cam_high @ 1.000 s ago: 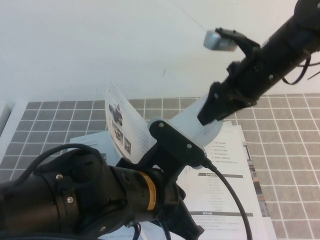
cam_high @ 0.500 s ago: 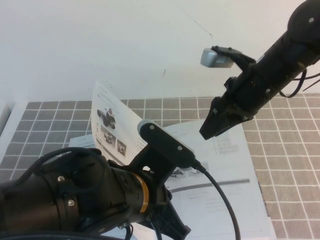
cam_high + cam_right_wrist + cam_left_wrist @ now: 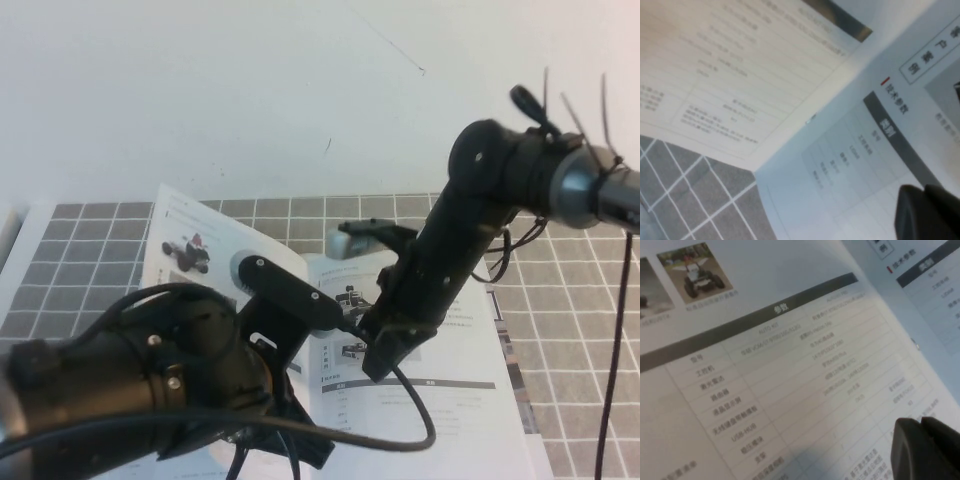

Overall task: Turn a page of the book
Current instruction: Open the closed book

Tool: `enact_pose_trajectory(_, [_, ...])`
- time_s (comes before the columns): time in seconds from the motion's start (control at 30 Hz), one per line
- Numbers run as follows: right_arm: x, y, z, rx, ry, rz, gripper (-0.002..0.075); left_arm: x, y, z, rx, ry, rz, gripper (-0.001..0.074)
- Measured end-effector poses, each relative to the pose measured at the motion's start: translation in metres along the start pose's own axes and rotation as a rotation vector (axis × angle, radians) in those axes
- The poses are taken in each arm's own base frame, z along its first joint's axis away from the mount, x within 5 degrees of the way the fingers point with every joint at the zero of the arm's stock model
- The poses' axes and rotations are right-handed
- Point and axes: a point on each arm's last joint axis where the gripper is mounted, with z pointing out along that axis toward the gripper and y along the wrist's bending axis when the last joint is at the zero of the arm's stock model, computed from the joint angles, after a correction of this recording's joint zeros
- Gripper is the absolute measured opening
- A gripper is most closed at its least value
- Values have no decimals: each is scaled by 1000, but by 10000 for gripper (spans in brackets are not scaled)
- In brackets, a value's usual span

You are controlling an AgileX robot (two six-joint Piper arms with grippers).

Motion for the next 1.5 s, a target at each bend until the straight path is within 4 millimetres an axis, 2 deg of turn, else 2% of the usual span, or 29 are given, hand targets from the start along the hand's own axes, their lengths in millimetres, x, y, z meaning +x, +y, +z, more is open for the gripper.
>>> enact_pose_trajectory(0.1, [0, -1, 8, 13, 28, -9, 6, -1, 2, 14, -16, 31, -12, -4])
enact_pose_trajectory(0.4, [6, -11, 9, 133, 99, -6, -1, -2, 20, 69, -72, 143, -91, -4])
enact_pose_trajectory(0.57, [7, -13, 10, 149, 112, 10, -1, -1, 34, 92, -86, 185, -149, -4])
enact_pose_trajectory(0.77, [8, -24, 27, 134, 140, 58, -1, 3, 34, 107, -88, 226, -152, -4])
enact_pose_trajectory(0.97, [8, -23, 27, 131, 138, 63, -1, 3, 33, 108, -75, 226, -133, -4])
enact_pose_trajectory(1.03, [7, -22, 24, 133, 132, 57, -1, 2, 34, 104, -75, 218, -134, -4])
enact_pose_trajectory(1.17, [7, -10, 3, 172, 98, 9, -1, -7, 40, 73, -57, 125, -149, -4])
enact_pose_trajectory(1.37, [12, 34, -70, 282, -60, -96, -1, -11, 54, -1, -23, -38, -157, -4])
enact_pose_trajectory(1.4, [15, 43, -83, 304, -89, -114, -1, -7, 58, -22, -9, -74, -155, -4])
enact_pose_trajectory(1.5, [28, 65, -122, 408, -155, -161, -1, 5, 64, -61, 35, -129, -138, -4])
